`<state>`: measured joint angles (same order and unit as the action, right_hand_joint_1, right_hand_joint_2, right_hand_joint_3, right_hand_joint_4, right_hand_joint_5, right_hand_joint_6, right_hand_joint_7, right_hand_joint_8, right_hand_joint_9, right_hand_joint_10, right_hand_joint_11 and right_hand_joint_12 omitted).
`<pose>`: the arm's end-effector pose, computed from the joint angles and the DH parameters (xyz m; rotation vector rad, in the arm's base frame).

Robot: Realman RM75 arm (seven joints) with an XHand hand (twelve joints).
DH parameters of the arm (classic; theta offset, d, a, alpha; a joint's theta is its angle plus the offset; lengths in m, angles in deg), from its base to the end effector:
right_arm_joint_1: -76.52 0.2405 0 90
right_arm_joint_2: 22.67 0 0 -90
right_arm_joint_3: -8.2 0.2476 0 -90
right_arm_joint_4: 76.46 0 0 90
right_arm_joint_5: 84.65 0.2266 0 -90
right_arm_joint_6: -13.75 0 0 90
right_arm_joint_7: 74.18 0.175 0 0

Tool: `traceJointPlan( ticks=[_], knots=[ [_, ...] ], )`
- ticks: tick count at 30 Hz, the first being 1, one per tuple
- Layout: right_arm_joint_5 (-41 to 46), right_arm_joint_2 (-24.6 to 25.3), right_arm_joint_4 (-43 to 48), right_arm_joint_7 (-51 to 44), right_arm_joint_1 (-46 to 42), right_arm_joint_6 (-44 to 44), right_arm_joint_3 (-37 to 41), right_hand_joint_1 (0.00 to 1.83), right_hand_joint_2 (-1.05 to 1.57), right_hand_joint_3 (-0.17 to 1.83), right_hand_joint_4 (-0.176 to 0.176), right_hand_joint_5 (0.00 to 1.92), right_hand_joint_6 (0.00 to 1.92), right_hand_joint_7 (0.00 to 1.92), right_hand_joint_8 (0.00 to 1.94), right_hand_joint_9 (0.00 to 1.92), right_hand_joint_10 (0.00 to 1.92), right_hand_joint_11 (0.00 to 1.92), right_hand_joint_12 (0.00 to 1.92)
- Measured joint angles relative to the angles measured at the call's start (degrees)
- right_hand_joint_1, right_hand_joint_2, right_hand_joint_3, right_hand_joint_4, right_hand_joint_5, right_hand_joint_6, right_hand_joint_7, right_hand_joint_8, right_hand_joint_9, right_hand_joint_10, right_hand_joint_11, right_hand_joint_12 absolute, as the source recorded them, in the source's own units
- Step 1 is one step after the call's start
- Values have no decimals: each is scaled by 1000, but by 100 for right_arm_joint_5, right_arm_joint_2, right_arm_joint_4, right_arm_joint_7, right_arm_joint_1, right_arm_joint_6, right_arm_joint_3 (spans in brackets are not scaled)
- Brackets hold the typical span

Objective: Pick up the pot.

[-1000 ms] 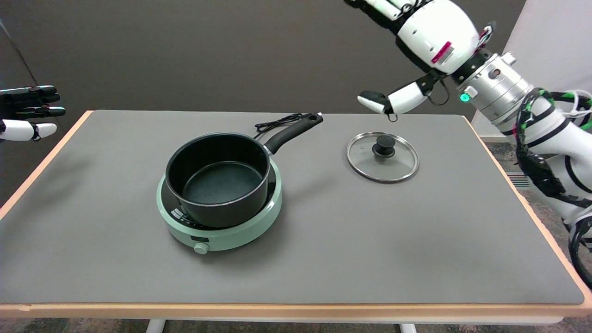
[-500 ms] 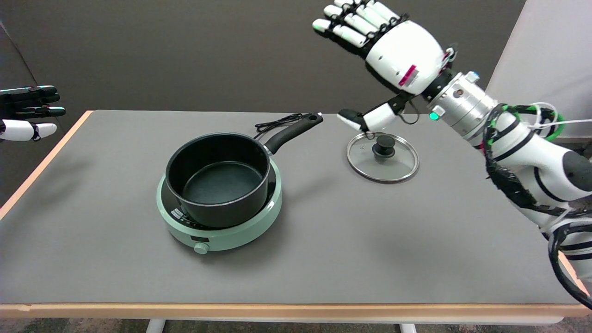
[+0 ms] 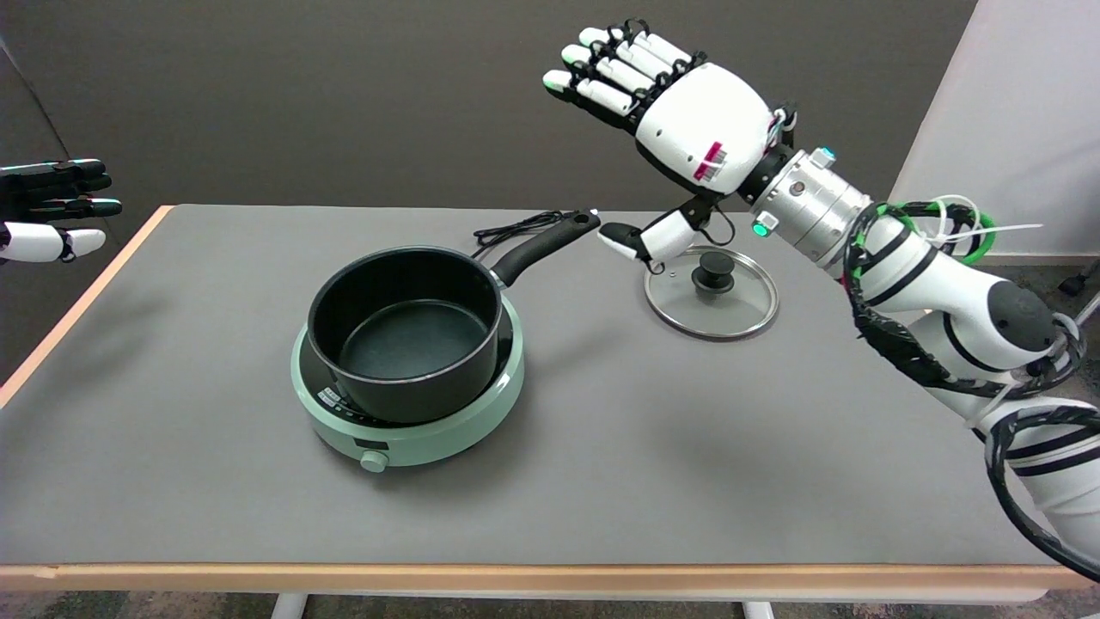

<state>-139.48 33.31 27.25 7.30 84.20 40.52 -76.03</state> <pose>-0.0591 -0.3771 0.2805 2.0212 0.5460 0.1598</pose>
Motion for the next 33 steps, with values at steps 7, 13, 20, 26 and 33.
traceJointPlan(
  ticks=[7,13,20,26,33],
  knots=[
    [-101,22,-66,-33,90,-62,-142,831,365,922,10,189,147,122,147,17,180,48,456],
    [-147,34,-89,-52,122,-104,-185,807,385,916,-42,117,188,91,178,39,119,49,449],
    [-182,45,-106,-60,142,-155,-202,727,371,870,-95,84,167,66,156,10,140,43,443],
    [-198,52,-118,-52,148,-222,-209,732,376,861,-153,56,177,41,96,24,84,20,396],
    [-212,54,-124,-44,150,-285,-210,675,380,859,-159,58,170,41,71,29,67,17,377]
  ],
)
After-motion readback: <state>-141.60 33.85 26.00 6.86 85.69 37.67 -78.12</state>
